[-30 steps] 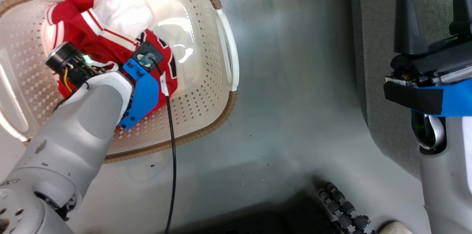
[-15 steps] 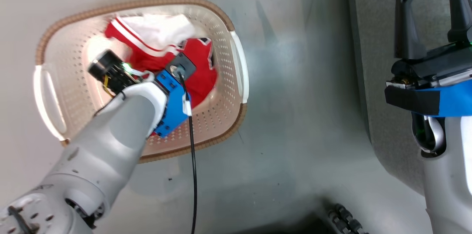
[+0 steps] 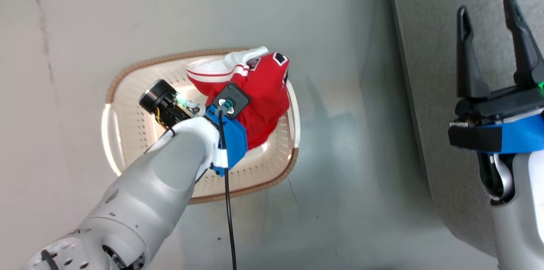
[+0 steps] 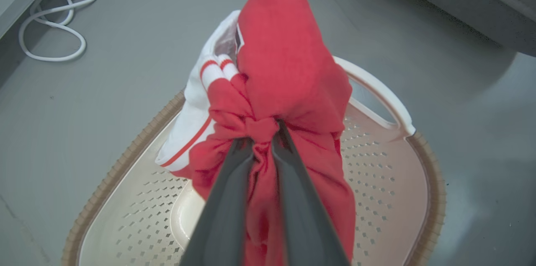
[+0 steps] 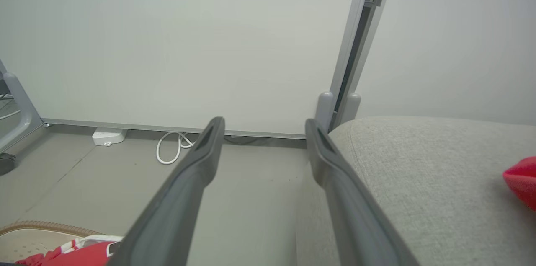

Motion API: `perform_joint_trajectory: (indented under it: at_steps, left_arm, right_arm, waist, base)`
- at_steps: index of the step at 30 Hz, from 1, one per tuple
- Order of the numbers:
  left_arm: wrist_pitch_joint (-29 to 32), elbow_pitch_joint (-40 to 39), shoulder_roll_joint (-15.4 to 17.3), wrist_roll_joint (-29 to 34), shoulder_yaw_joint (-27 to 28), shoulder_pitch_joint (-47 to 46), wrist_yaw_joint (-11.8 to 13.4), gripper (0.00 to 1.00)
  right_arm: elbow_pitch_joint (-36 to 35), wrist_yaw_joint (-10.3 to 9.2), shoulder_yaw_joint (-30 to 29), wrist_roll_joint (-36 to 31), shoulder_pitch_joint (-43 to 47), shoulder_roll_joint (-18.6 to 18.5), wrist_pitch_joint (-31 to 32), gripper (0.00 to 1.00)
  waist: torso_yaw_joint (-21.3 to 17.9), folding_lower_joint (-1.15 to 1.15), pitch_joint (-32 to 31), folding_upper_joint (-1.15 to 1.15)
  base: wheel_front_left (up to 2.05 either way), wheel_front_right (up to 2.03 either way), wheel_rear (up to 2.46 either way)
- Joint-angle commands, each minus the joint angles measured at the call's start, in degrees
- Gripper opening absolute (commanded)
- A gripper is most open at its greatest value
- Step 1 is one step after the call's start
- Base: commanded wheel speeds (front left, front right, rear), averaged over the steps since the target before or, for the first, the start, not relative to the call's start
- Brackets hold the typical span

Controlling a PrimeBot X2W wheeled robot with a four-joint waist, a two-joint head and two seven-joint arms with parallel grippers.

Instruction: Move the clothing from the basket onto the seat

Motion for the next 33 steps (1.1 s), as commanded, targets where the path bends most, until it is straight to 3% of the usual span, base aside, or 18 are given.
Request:
perform_joint_trajectory:
  at_steps: [1,14,25,33]
  left_arm:
    - [-1.1,-0.3,-0.2,-0.6,0.4,0.5,-0.1,0.00]
    - [-5.6,-3.6,-1.0,-4.7,4.6,3.6,1.0,0.00]
    - [-5.7,-18.4,2.5,-1.7,14.9,8.5,5.0,0.00]
    - [-5.7,-24.7,3.1,0.9,19.3,11.6,5.9,0.00]
  right_arm:
    - [0.3,0.01,-0.1,-0.4,1.0,-0.3,-0.2,1.00]
    - [3.3,0.01,-0.2,-0.6,7.0,-0.3,-0.2,1.00]
    - [5.5,0.01,-0.8,-0.6,12.6,0.1,-0.2,1.00]
    - [6.3,0.01,-1.3,-1.0,15.6,0.8,-0.2,1.00]
  waist:
    - [1.7,0.00,-3.3,0.00]
    - [4.7,0.00,-15.3,0.00]
    - [5.6,0.00,-24.4,0.00]
    - [6.5,0.00,-28.6,0.00]
  base:
    - [0.00,0.00,0.00]
    - [0.00,0.00,0.00]
    - [0.00,0.00,0.00]
    - [0.00,0.00,0.00]
